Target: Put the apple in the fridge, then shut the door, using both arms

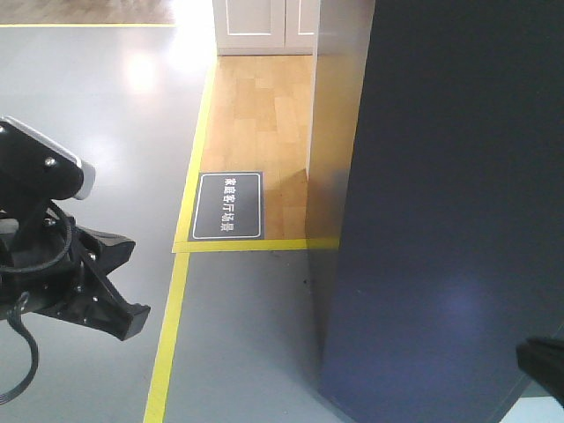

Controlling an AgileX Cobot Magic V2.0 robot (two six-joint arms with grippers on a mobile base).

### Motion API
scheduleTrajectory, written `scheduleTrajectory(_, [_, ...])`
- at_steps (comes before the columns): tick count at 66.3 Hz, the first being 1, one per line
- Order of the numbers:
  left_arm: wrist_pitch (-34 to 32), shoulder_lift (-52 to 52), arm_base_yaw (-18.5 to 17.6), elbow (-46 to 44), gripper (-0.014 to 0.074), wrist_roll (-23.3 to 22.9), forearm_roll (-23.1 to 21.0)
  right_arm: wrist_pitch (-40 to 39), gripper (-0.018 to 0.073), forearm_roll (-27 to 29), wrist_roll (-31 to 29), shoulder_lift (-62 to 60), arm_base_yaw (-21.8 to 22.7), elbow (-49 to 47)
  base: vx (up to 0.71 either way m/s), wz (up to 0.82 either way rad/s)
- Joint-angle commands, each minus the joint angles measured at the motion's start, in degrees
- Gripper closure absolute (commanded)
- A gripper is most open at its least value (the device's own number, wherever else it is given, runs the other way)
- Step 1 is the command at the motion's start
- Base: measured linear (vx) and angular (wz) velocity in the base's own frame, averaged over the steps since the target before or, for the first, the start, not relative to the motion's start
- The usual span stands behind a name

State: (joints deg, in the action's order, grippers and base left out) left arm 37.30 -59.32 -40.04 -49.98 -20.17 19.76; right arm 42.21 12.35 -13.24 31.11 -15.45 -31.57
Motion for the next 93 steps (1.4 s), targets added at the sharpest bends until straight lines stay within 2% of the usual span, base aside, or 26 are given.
scheduleTrajectory(1, [-2.9, 0.8, -0.5, -1.4, 0.0603, -0.6, 1.0, -9.0, 0.0571, -0.2, -0.6, 4.2, 0.0, -1.5, 0.00, 0.00])
scheduleTrajectory(12, [-2.9, 0.8, -0.5, -1.4, 0.0603, -0.6, 1.0, -15.1, 0.0570, -3.6, 0.8, 11.7, 0.1, -2.2, 0.00, 0.00])
scheduleTrajectory(21, [-2.9, 0.8, -0.5, -1.4, 0.0603, -0.6, 1.0, -15.7, 0.0570, -8.5, 8.5, 18.0, 2.2, -5.1, 0.00, 0.00])
scheduleTrajectory(28, [-2.9, 0.8, -0.5, -1.4, 0.0603, -0.6, 1.0, -14.3, 0.0568, -13.6, 13.2, 22.3, 7.0, -8.8, 0.00, 0.00])
scheduleTrajectory(37, [-2.9, 0.8, -0.5, -1.4, 0.0603, -0.6, 1.0, -14.9, 0.0568, -15.3, 13.2, 25.4, 13.3, -12.7, 0.00, 0.00])
scheduleTrajectory(51, [-2.9, 0.8, -0.5, -1.4, 0.0603, -0.6, 1.0, -25.1, 0.0566, -15.5, 13.2, 25.8, 22.1, -15.1, 0.00, 0.00])
scheduleTrajectory(58, [-2.9, 0.8, -0.5, -1.4, 0.0603, -0.6, 1.0, -30.1, 0.0565, -15.3, 13.2, 25.8, 25.0, -15.1, 0.00, 0.00])
scheduleTrajectory(77, [-2.9, 0.8, -0.5, -1.4, 0.0603, -0.6, 1.0, -43.4, 0.0565, -15.3, 12.9, 28.0, 26.3, -15.4, 0.00, 0.00])
scheduleTrajectory(93, [-2.9, 0.8, -0.5, -1.4, 0.0603, -0.6, 1.0, -47.6, 0.0565, -15.3, 10.4, 35.9, 26.3, -19.9, 0.00, 0.00])
